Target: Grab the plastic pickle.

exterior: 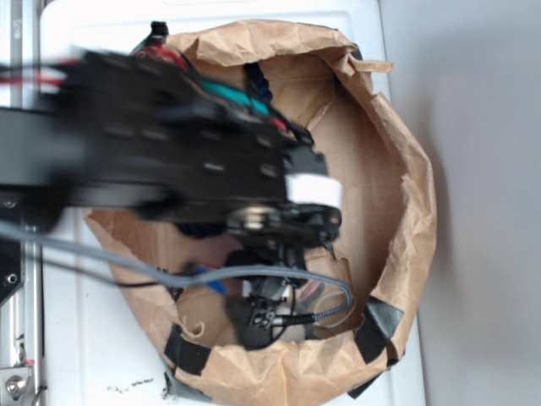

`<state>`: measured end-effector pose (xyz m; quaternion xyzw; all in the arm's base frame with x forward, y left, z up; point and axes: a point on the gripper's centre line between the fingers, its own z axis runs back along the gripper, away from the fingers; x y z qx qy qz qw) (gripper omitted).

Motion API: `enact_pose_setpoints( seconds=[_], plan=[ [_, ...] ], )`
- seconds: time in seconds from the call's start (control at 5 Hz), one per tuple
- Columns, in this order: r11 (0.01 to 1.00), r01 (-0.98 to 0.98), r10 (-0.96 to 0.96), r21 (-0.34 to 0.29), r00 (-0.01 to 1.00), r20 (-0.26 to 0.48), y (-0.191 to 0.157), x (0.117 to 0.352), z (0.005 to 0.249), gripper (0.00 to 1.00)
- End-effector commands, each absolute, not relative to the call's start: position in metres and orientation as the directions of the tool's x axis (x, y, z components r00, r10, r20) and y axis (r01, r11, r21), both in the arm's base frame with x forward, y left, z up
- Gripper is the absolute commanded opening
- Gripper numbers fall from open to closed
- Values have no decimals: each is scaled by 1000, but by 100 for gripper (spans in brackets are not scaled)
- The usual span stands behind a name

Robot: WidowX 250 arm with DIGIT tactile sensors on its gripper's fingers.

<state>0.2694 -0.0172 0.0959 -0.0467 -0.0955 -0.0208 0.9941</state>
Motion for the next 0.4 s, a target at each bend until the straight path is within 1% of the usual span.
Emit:
enact_pose_setpoints(
  seconds=[0.0,0.2],
  plan=[
    [999,-15,22,-33,973,232,-4,265,187,0],
    [999,-45,44,-2,971,236,1,257,206,0]
  ],
)
